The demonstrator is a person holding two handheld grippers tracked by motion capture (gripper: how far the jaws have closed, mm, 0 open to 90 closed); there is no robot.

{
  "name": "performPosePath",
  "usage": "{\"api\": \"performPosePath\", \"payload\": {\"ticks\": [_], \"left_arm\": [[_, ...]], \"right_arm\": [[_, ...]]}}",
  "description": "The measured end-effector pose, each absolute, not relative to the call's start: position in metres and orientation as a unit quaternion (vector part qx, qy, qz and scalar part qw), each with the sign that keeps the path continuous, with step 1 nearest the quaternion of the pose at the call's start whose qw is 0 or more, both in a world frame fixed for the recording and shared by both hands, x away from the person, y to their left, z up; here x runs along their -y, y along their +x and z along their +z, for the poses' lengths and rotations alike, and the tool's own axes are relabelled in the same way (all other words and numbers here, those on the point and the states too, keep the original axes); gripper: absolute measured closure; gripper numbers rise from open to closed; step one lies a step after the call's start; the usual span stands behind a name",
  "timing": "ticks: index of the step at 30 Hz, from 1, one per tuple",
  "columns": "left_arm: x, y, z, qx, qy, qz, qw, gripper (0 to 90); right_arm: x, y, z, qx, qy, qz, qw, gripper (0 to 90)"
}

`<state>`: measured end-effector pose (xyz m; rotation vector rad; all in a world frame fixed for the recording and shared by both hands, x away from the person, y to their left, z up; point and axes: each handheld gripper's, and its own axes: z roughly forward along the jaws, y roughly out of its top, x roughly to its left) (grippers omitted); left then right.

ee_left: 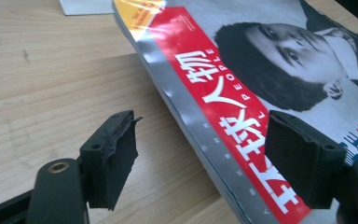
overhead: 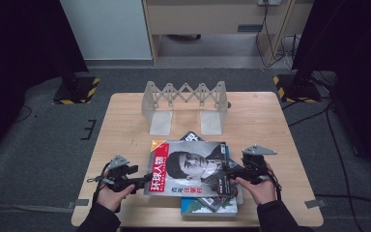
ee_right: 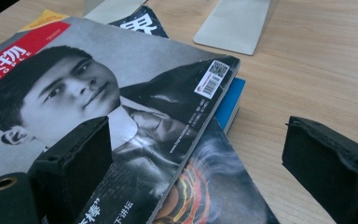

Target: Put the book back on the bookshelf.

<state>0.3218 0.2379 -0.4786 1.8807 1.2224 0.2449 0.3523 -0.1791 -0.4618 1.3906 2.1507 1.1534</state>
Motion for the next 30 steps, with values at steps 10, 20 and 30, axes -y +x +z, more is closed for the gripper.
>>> {"api": "performPosePath", "payload": {"ticks": [10, 20, 30], "left_arm": [[-0.230, 0.321, -0.483, -0.489, 0.760, 0.078, 0.420, 25.5], [-0.222, 0.321, -0.489, -0.481, 0.775, 0.044, 0.407, 25.8], [-0.219, 0.322, -0.495, -0.484, 0.772, 0.003, 0.413, 22.6]], "right_arm": [[0.171, 0.350, -0.473, -0.770, 0.471, 0.401, 0.153, 11.9], [0.159, 0.349, -0.480, -0.786, 0.457, 0.392, 0.137, 13.7], [0.156, 0.349, -0.485, -0.790, 0.451, 0.392, 0.137, 13.6]]}}
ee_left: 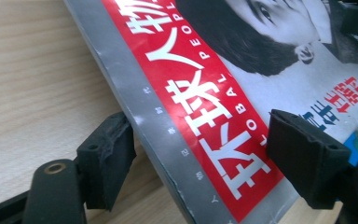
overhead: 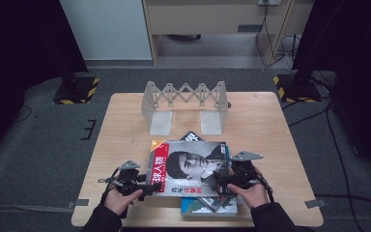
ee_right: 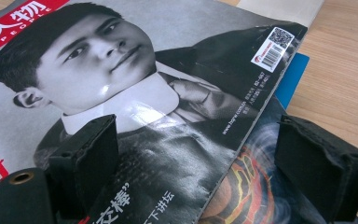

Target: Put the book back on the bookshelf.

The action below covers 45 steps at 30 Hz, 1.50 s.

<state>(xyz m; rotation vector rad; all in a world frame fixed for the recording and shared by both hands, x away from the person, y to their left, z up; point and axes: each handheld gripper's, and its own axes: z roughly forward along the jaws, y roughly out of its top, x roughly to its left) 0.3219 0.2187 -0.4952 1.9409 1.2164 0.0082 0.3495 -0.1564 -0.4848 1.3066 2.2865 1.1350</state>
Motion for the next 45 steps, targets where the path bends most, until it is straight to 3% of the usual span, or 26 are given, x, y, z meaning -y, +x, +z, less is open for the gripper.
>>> {"api": "performPosePath", "payload": {"ticks": [5, 11, 19, 25, 35, 45], "left_arm": [[-0.218, 0.324, -0.498, -0.487, 0.765, -0.026, 0.420, 22.3], [-0.221, 0.323, -0.494, -0.482, 0.763, -0.027, 0.430, 30.1], [-0.225, 0.323, -0.480, -0.465, 0.721, -0.055, 0.510, 34.1], [-0.215, 0.327, -0.481, -0.461, 0.727, -0.065, 0.504, 38.7], [-0.215, 0.336, -0.482, -0.480, 0.715, -0.111, 0.495, 57.5], [-0.216, 0.337, -0.475, -0.497, 0.707, -0.112, 0.490, 73.2]], "right_arm": [[0.156, 0.349, -0.486, -0.789, 0.451, 0.394, 0.139, 13.0], [0.155, 0.349, -0.487, -0.792, 0.446, 0.392, 0.142, 12.1], [0.155, 0.348, -0.488, -0.793, 0.443, 0.393, 0.143, 10.9], [0.154, 0.348, -0.488, -0.792, 0.444, 0.394, 0.142, 10.4], [0.155, 0.349, -0.487, -0.789, 0.448, 0.399, 0.137, 10.6], [0.161, 0.352, -0.485, -0.781, 0.460, 0.404, 0.124, 13.2]]}}
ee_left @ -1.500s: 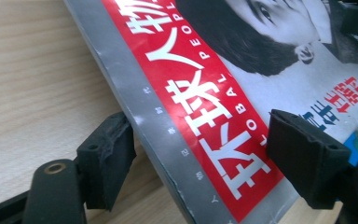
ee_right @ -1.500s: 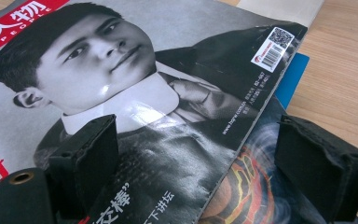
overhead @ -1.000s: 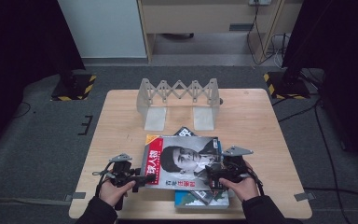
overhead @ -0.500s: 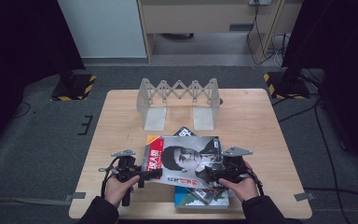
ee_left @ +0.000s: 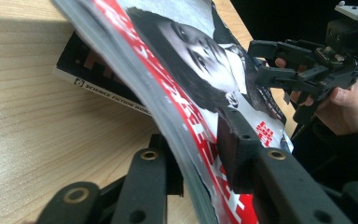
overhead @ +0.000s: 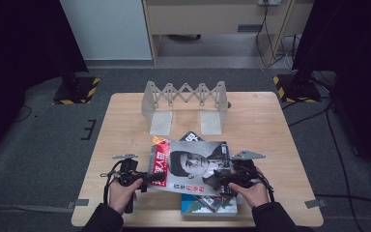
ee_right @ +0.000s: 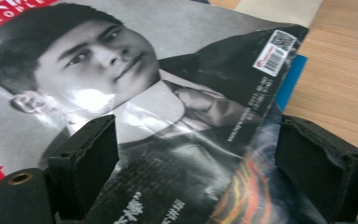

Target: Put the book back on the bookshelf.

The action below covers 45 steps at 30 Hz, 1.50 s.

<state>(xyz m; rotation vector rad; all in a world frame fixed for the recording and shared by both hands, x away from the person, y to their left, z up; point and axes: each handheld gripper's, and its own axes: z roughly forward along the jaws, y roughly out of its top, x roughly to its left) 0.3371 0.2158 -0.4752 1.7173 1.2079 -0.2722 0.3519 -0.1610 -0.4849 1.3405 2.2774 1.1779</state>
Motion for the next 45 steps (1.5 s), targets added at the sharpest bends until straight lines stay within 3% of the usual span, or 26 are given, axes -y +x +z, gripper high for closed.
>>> {"api": "performPosePath", "payload": {"ticks": [17, 45], "left_arm": [[-0.216, 0.343, -0.451, -0.509, 0.685, -0.097, 0.511, 84.0], [-0.222, 0.357, -0.393, -0.495, 0.623, -0.105, 0.597, 86.0]], "right_arm": [[0.206, 0.362, -0.478, -0.745, 0.506, 0.398, 0.173, 10.7], [0.263, 0.378, -0.495, -0.731, 0.561, 0.327, 0.211, 7.8]]}}
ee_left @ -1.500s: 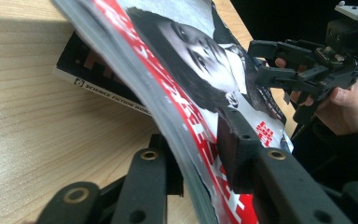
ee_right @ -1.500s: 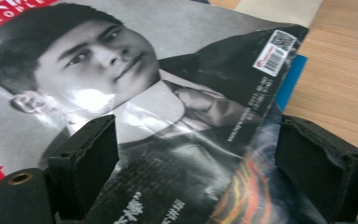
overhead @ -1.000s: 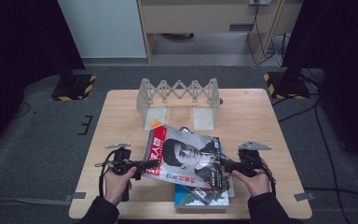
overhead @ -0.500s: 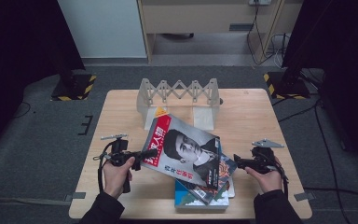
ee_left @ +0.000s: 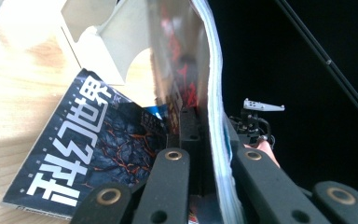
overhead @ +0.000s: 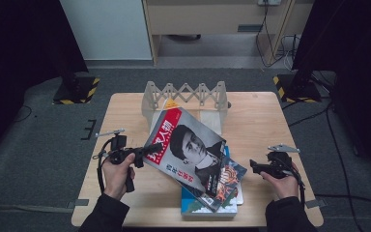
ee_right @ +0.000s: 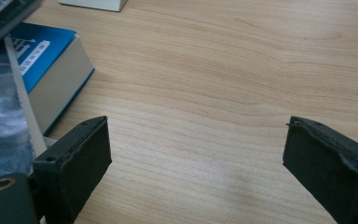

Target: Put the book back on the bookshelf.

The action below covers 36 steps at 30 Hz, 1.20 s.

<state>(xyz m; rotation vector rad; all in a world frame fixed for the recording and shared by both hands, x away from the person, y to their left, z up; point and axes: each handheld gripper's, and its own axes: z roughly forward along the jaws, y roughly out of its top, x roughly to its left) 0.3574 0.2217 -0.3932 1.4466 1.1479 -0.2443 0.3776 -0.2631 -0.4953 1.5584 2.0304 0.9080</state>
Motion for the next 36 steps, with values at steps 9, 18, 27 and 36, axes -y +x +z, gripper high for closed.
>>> {"api": "performPosePath", "payload": {"ticks": [9, 18, 27, 36], "left_arm": [[-0.244, 0.356, -0.380, -0.505, 0.595, -0.082, 0.619, 85.8], [-0.269, 0.351, -0.363, -0.505, 0.561, -0.067, 0.653, 85.9], [-0.296, 0.349, -0.342, -0.508, 0.538, -0.013, 0.672, 85.8], [-0.302, 0.361, -0.328, -0.506, 0.519, -0.007, 0.688, 85.9]], "right_arm": [[0.266, 0.380, -0.500, -0.737, 0.560, 0.313, 0.213, 7.4], [0.272, 0.385, -0.512, -0.748, 0.564, 0.283, 0.204, 6.5], [0.273, 0.388, -0.520, -0.757, 0.560, 0.271, 0.198, 5.7], [0.273, 0.390, -0.527, -0.765, 0.560, 0.252, 0.193, 4.7]]}}
